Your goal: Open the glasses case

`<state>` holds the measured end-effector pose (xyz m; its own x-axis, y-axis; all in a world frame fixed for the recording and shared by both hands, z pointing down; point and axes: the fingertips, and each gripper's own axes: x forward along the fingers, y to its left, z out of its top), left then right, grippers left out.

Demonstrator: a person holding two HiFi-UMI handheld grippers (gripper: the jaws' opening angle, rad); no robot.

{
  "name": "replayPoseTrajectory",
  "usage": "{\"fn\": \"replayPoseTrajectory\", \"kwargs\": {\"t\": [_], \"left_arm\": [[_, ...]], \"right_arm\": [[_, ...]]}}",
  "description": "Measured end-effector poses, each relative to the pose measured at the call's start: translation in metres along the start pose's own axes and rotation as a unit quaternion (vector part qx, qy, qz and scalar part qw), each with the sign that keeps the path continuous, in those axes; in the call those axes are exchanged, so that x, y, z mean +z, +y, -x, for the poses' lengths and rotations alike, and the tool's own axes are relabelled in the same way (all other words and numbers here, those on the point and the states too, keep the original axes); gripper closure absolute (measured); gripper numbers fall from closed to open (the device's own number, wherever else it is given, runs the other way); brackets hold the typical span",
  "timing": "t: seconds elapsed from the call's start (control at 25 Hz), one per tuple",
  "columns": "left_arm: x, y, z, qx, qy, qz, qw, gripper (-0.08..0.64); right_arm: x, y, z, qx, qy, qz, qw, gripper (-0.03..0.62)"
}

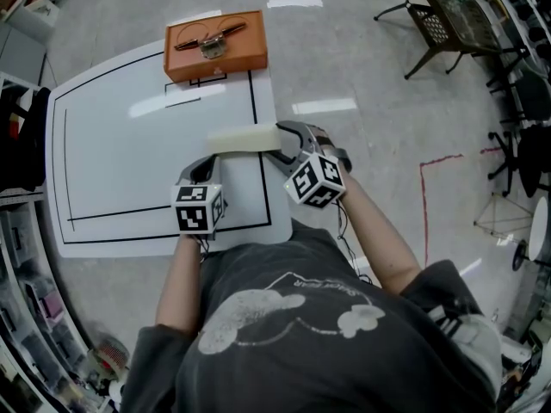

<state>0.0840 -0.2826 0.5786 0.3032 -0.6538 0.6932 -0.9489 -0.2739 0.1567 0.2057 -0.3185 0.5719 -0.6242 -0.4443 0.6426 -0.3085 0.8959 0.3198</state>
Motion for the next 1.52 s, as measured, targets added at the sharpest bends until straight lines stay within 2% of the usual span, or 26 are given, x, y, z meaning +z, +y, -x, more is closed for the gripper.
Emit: {"fn": "replayPoseTrajectory", "kwargs": {"t": [0.24, 0.6, 0.72, 1.04, 1.4, 1.52], "left_arm": [[-0.001, 0.0, 0.0, -0.003, 0.002, 0.001, 1.0, 0.558], [-0.001, 0.0, -0.001, -0.004, 0.004, 0.002, 1.0, 0.558], [-0.001, -0.001, 0.0, -0.004, 0.005, 0.002, 1.0, 0.558], [-0.002, -0.001, -0.001, -0.01, 0.007, 0.0, 0.9999, 0.558], [-0.003, -0.001, -0.002, -0.02, 0.014, 0.006, 0.9997, 0.558], [-0.005, -0.002, -0.002, -0.029, 0.023, 0.006, 0.9993, 0.557]], "right_arm": [[0.002, -0.002, 0.002, 0.031, 0.017, -0.024, 0.999, 0.33], [0.014, -0.012, 0.007, 0.029, -0.002, -0.056, 0.998, 0.379], [0.023, -0.02, 0.008, 0.017, -0.019, -0.064, 0.998, 0.445], [0.027, -0.045, -0.004, -0.02, -0.022, -0.082, 0.996, 0.501], [0.026, -0.062, -0.015, -0.049, -0.008, -0.131, 0.99, 0.497], [0.025, -0.064, -0.013, -0.065, -0.008, -0.137, 0.988, 0.473]]}}
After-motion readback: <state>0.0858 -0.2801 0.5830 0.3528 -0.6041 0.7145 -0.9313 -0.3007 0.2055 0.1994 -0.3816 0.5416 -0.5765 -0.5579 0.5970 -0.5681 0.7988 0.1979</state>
